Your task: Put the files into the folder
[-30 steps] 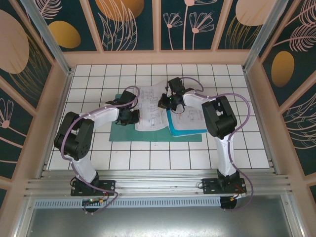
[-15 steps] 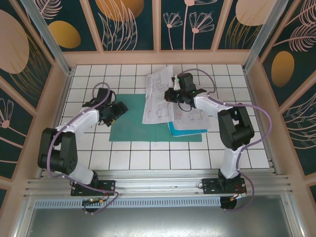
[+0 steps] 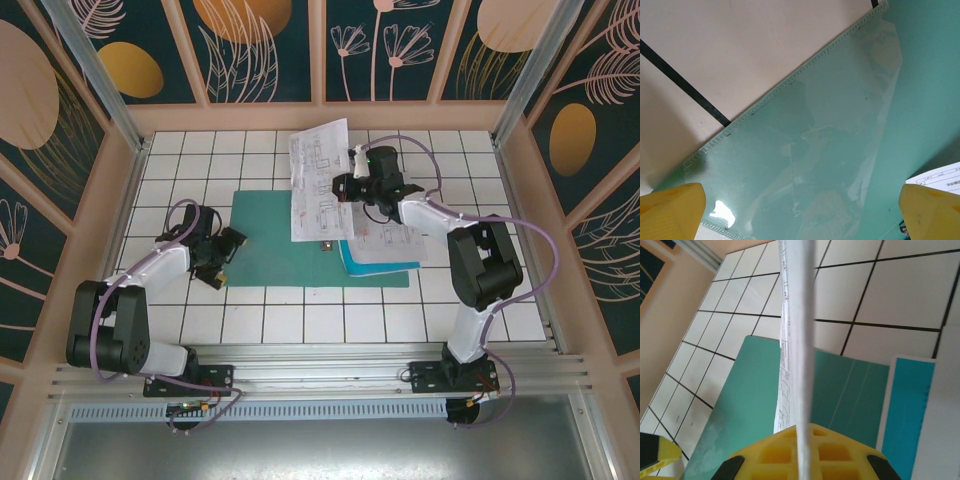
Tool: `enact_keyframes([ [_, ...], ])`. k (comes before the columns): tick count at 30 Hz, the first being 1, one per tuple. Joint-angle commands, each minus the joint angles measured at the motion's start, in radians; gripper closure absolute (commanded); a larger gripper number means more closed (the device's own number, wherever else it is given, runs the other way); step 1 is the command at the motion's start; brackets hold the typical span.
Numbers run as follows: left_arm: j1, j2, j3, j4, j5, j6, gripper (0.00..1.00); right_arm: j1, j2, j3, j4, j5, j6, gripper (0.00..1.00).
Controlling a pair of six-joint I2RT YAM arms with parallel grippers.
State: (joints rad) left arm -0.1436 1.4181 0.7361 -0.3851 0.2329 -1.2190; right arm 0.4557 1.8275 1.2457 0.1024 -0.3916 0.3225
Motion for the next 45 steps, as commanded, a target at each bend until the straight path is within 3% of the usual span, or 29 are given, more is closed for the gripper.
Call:
enact_keyframes([
  [1,0.004,-0.01,-0.024,0.013,0.01,-0.039,0.01,0.028,-0.041,-0.024,0.046,-0.029,-0.016,1.0],
  [11,0.005,-0.013,-0.031,-0.03,-0.059,0.009,0.01,0.067,-0.042,-0.045,0.061,-0.042,0.007,1.0],
  [34,0.007,-0.041,0.003,-0.05,-0.093,0.066,0.01,0.068,-0.002,-0.087,0.124,-0.156,0.112,1.0],
  [45,0.027,0.008,-0.005,-0.025,-0.044,0.098,0.01,0.043,0.038,-0.144,0.239,-0.221,0.208,1.0],
])
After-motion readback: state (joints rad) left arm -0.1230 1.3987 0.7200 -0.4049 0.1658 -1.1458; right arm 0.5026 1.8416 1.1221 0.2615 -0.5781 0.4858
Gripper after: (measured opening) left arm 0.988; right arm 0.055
